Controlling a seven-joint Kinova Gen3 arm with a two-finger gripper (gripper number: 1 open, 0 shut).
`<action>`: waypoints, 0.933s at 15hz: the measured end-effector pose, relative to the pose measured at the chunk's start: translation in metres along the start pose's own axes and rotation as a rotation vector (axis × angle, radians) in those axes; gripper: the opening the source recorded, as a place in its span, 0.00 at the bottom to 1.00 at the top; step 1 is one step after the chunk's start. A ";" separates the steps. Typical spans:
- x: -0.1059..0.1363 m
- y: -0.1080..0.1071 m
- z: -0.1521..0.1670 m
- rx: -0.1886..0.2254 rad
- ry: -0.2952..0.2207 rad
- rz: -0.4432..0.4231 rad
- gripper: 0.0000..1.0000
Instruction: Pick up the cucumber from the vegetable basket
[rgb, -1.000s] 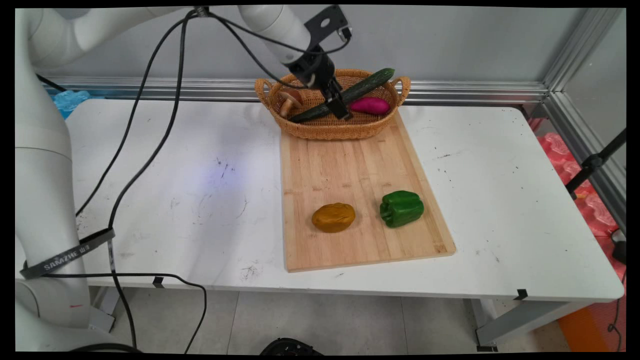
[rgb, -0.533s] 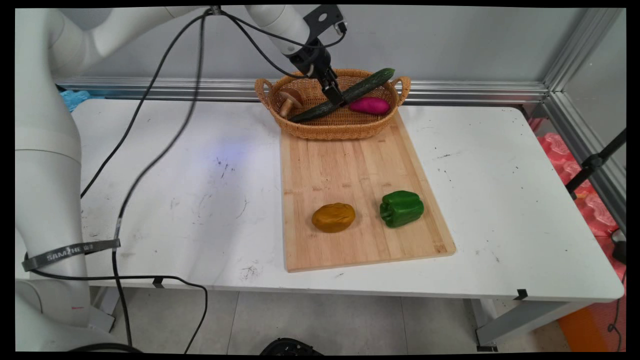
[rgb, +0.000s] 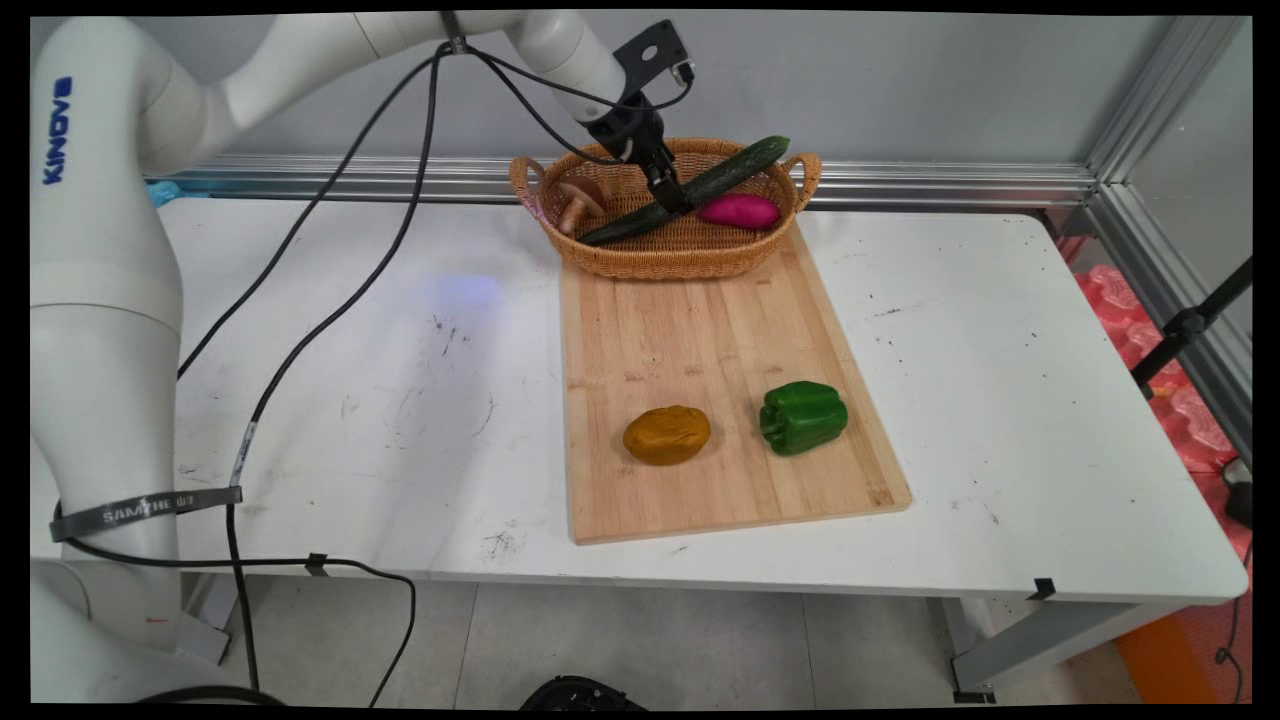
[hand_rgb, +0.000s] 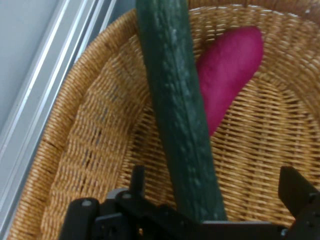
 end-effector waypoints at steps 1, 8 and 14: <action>0.000 -0.001 0.003 0.001 0.001 0.000 1.00; -0.003 -0.013 0.030 0.010 0.010 0.008 1.00; -0.004 -0.015 0.042 0.001 0.014 0.010 0.00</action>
